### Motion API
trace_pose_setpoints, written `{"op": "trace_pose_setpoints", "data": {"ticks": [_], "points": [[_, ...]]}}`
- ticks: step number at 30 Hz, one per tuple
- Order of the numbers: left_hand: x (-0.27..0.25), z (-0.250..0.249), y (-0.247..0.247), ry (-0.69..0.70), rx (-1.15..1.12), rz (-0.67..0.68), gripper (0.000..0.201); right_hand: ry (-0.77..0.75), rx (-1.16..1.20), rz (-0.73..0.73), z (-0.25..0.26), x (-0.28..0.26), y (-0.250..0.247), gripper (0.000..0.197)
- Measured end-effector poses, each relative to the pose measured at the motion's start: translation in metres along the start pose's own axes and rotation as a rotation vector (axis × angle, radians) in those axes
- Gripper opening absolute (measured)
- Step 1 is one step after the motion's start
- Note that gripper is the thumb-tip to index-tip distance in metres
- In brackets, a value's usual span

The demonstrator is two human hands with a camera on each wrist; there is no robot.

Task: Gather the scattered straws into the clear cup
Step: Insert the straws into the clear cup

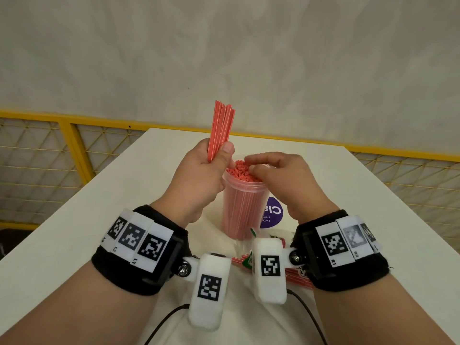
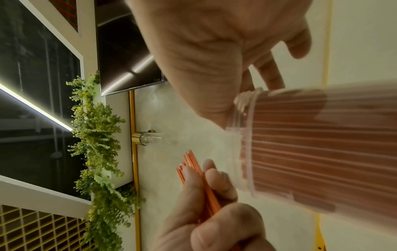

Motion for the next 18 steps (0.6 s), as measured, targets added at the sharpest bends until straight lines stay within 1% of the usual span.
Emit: {"op": "trace_pose_setpoints", "data": {"ticks": [1, 3, 6, 8, 10, 13, 18], "points": [[0.0, 0.0, 0.0, -0.028, -0.034, 0.022, 0.02, -0.002, -0.004, -0.016, 0.0, 0.001, -0.002, 0.02], [-0.002, -0.002, 0.002, -0.067, -0.078, 0.07, 0.021, -0.038, 0.013, -0.093, 0.007, 0.0, -0.011, 0.014], [-0.005, -0.003, 0.006, -0.103, -0.112, 0.118, 0.022, -0.142, 0.082, -0.21, 0.027, -0.007, -0.022, 0.011], [-0.007, -0.003, 0.01, -0.121, -0.113, 0.144, 0.026, -0.211, 0.11, -0.242, 0.041, -0.014, -0.024, 0.008], [-0.008, -0.004, 0.013, -0.127, -0.101, 0.166, 0.029, -0.236, 0.147, -0.238, 0.048, -0.018, -0.024, 0.019], [-0.011, -0.004, 0.016, -0.131, -0.083, 0.203, 0.039, -0.208, 0.216, -0.175, 0.049, -0.02, -0.02, 0.035], [-0.012, -0.005, 0.019, -0.13, -0.067, 0.221, 0.035, -0.173, 0.376, -0.108, 0.045, -0.02, -0.017, 0.039]]}}
Point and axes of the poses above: each hand's wrist, its own x-axis towards the middle knuckle, its own y-axis out of the palm, z = x × y, the point moved 8 cm from there along x, towards the middle knuckle, and after that the axes turned 1 degree about z, right-handed, at the moved point
